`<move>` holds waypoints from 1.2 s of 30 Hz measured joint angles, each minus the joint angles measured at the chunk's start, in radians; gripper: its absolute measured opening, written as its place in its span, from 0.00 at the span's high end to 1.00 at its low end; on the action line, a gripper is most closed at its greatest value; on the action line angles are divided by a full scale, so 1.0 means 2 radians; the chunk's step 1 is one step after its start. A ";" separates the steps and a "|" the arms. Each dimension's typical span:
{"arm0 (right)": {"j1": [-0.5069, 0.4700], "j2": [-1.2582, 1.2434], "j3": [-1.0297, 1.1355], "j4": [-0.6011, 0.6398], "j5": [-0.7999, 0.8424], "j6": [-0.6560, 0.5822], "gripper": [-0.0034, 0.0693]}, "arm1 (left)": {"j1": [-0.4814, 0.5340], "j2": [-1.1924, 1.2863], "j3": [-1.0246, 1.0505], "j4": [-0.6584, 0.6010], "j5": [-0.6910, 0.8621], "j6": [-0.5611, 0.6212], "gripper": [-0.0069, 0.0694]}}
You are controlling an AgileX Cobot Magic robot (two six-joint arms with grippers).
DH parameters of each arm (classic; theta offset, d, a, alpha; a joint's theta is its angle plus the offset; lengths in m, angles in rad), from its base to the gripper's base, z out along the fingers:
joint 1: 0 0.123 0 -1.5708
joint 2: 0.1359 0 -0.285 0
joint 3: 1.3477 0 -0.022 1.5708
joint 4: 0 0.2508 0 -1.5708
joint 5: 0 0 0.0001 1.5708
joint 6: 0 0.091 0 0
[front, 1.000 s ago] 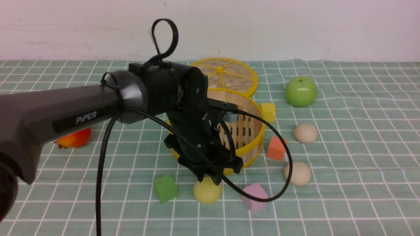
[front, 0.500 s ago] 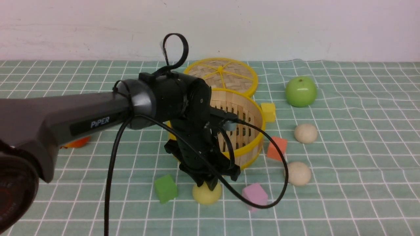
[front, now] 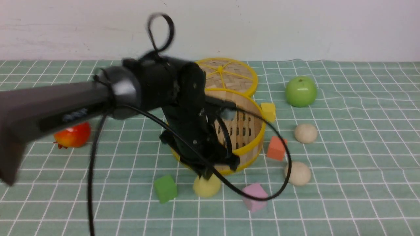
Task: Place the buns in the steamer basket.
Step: Use the left arm to put the steamed stuffed bun into the steamer, then use the right arm to grab a steamed stuffed bun
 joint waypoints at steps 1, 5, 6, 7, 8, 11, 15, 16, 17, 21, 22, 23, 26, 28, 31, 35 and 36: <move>0.000 0.000 0.000 0.000 0.000 0.000 0.62 | 0.001 -0.010 -0.003 0.000 -0.012 0.000 0.93; 0.000 0.000 0.000 0.000 0.000 0.000 0.62 | 0.005 -0.020 -0.024 0.004 -0.053 0.004 0.93; 0.000 0.000 0.000 0.000 0.000 0.000 0.62 | 0.005 -0.019 -0.024 0.004 -0.056 0.005 0.93; 0.000 0.000 0.000 0.000 0.000 0.000 0.62 | 0.006 -0.015 -0.029 0.006 -0.076 0.012 0.93; 0.000 0.000 0.000 0.000 0.000 0.000 0.62 | 0.006 -0.007 -0.031 0.008 -0.096 0.017 0.93; 0.000 0.000 0.000 0.000 0.000 0.000 0.62 | 0.009 0.017 -0.032 0.014 -0.144 0.020 0.93; 0.000 0.000 0.000 0.000 0.000 0.000 0.62 | 0.016 0.046 -0.032 0.023 -0.169 0.020 0.90; 0.000 0.000 0.000 0.000 0.000 0.000 0.62 | 0.019 0.057 -0.032 0.026 -0.173 0.020 0.88; 0.000 0.000 0.000 0.000 0.000 0.000 0.62 | 0.022 0.064 -0.032 0.032 -0.174 0.020 0.85; 0.000 0.000 0.000 0.000 0.000 0.000 0.62 | 0.025 0.073 -0.032 0.043 -0.178 0.013 0.73; 0.000 0.000 0.000 0.000 0.000 0.000 0.62 | 0.025 0.072 -0.032 0.045 -0.179 0.004 0.66; 0.000 0.000 0.000 0.000 0.000 0.000 0.62 | 0.025 0.072 -0.032 0.045 -0.181 -0.001 0.63; 0.000 0.000 0.000 0.000 0.000 0.000 0.62 | 0.024 0.060 -0.032 0.043 -0.178 -0.020 0.51; 0.000 0.000 0.000 0.000 0.000 0.000 0.62 | 0.023 0.043 -0.032 0.037 -0.166 -0.036 0.45; 0.000 0.000 0.000 0.000 0.000 0.000 0.62 | 0.016 -0.003 -0.032 0.033 -0.140 -0.045 0.45; 0.000 0.000 0.000 0.000 0.000 0.000 0.62 | -0.006 -0.084 -0.022 0.038 -0.096 -0.047 0.61; 0.000 0.000 0.000 0.000 0.000 0.000 0.62 | -0.012 -0.110 -0.011 0.039 -0.089 -0.049 0.69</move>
